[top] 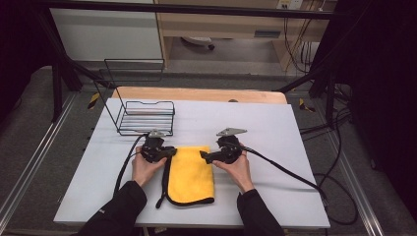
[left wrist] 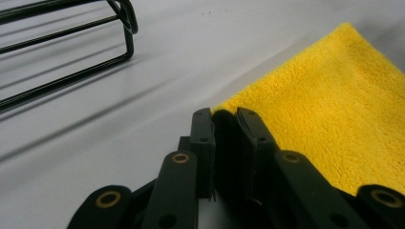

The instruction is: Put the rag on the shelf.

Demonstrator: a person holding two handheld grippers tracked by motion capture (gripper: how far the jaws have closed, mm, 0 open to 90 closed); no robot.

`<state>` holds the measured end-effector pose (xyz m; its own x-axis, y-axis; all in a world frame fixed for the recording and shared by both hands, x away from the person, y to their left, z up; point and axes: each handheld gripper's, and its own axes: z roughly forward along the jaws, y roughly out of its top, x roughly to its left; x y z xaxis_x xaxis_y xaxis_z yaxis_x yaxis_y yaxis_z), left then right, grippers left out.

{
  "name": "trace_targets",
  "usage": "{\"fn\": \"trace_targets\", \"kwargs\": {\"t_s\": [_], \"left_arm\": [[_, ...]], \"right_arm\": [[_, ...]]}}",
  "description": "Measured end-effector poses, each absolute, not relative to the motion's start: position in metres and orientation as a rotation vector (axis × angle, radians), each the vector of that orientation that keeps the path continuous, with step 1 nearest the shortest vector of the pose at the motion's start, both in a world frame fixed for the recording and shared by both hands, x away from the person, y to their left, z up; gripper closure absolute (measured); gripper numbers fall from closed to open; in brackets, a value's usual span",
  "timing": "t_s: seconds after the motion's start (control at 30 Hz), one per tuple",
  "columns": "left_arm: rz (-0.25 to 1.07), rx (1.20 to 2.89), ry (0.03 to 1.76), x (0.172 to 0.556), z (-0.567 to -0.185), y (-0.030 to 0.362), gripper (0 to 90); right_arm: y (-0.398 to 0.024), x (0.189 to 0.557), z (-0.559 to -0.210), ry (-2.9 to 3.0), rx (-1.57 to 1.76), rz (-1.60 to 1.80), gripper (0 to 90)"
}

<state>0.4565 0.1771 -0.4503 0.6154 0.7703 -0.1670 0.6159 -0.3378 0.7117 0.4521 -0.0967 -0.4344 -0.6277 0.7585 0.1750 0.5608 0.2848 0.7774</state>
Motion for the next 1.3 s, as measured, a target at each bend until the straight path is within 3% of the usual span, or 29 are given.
{"fn": "trace_targets", "kwargs": {"t_s": [0.1, 0.37, 0.6, 0.9, 1.3], "left_arm": [[0.267, 2.075, 1.077, 0.456, -0.450, 0.176, 77.3], [0.280, 2.080, 1.065, 0.455, -0.451, 0.176, 77.0], [0.282, 2.082, 1.056, 0.456, -0.451, 0.176, 76.6], [0.242, 2.067, 1.058, 0.458, -0.451, 0.179, 76.8], [0.239, 2.019, 1.064, 0.454, -0.444, 0.184, 79.9]], "right_arm": [[-0.092, 0.461, -0.444, 2.332, 1.270, 1.232, 13.6], [-0.091, 0.469, -0.453, 2.352, 1.267, 1.189, 45.7], [-0.091, 0.469, -0.453, 2.407, 1.338, 1.206, 66.6], [-0.090, 0.469, -0.452, 2.445, 1.426, 1.227, 81.1], [-0.092, 0.459, -0.438, 2.385, 1.376, 1.290, 83.8]]}}
